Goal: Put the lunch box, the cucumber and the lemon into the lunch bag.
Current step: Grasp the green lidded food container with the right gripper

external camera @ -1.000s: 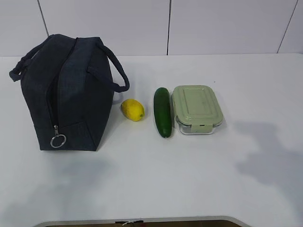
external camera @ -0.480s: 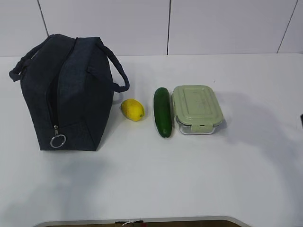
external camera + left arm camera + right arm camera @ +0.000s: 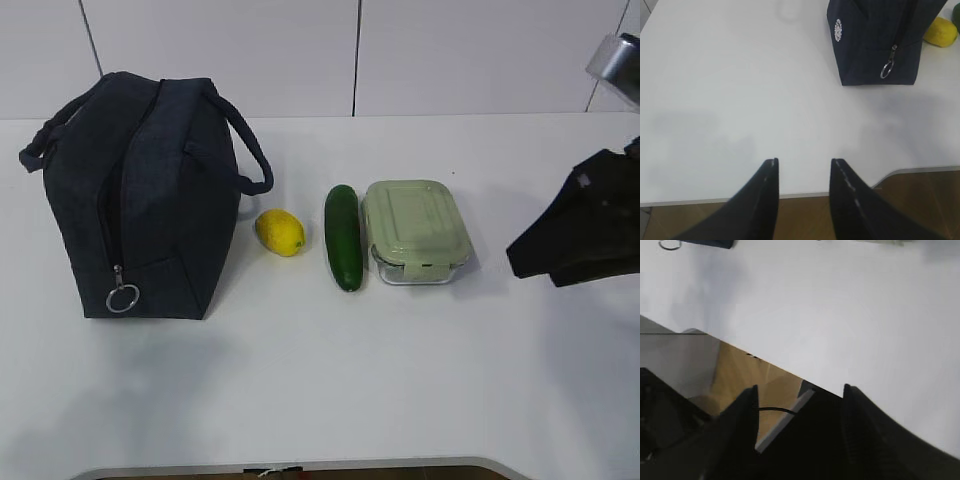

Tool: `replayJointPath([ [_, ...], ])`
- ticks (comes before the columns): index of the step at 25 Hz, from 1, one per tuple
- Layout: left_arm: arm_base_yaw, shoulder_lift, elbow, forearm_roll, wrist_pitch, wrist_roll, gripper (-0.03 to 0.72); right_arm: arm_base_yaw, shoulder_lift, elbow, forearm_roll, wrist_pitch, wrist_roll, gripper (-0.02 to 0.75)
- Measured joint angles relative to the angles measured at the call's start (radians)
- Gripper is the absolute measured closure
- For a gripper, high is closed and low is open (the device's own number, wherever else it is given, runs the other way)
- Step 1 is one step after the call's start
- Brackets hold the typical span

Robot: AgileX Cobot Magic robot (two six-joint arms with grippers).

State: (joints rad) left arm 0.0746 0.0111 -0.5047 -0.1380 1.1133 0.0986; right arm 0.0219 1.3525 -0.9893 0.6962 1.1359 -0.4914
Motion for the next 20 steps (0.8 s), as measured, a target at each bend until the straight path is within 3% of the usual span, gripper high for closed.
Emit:
replayJointPath([
  [6, 0.000, 0.000, 0.000, 0.000, 0.000, 0.000, 0.446, -0.013, 0.071, -0.011, 0.114, 0.062, -0.125, 0.311],
  [12, 0.000, 0.000, 0.000, 0.000, 0.000, 0.000, 0.446, -0.176, 0.136, -0.093, 0.259, 0.071, -0.191, 0.311],
  [15, 0.000, 0.000, 0.000, 0.000, 0.000, 0.000, 0.446, -0.233, 0.175, -0.149, 0.277, 0.071, -0.199, 0.311],
  [20, 0.000, 0.000, 0.000, 0.002, 0.000, 0.000, 0.446, -0.243, 0.271, -0.238, 0.283, 0.071, -0.201, 0.311],
])
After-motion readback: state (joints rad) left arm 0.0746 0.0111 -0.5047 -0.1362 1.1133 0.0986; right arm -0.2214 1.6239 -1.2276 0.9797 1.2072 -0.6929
